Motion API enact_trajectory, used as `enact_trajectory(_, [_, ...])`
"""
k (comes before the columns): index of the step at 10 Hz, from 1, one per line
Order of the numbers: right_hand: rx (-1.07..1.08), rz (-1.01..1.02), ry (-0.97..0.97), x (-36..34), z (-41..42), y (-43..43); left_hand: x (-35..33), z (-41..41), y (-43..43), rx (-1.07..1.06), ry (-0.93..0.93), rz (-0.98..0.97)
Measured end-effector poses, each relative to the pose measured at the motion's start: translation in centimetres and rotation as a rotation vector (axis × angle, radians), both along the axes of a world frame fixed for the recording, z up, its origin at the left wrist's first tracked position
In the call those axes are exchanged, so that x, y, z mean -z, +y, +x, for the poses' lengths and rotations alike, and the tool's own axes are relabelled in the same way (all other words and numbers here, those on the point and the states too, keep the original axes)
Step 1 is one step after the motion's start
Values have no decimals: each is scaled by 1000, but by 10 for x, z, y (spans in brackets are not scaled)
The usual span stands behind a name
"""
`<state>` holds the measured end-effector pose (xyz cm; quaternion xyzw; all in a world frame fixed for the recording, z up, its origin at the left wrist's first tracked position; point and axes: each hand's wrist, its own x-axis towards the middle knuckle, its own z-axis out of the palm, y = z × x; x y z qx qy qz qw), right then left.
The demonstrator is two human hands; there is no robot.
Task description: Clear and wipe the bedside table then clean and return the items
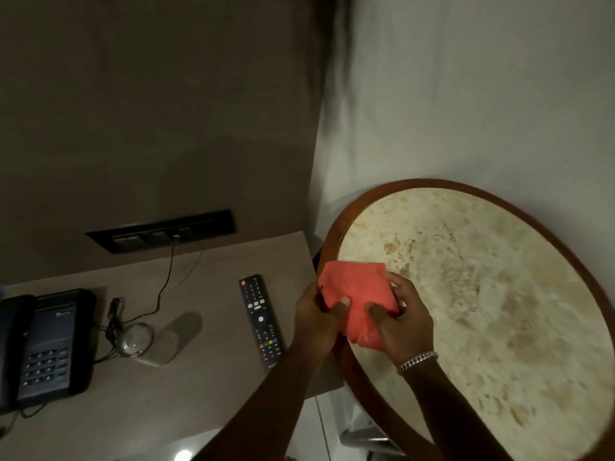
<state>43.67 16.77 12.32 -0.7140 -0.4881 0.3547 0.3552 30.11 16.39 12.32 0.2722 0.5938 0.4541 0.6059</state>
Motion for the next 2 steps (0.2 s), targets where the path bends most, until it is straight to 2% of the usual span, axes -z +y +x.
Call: enact_trajectory(2, [-117, -150, -545, 11, -16, -3, -17, -42, -14, 37, 613, 170])
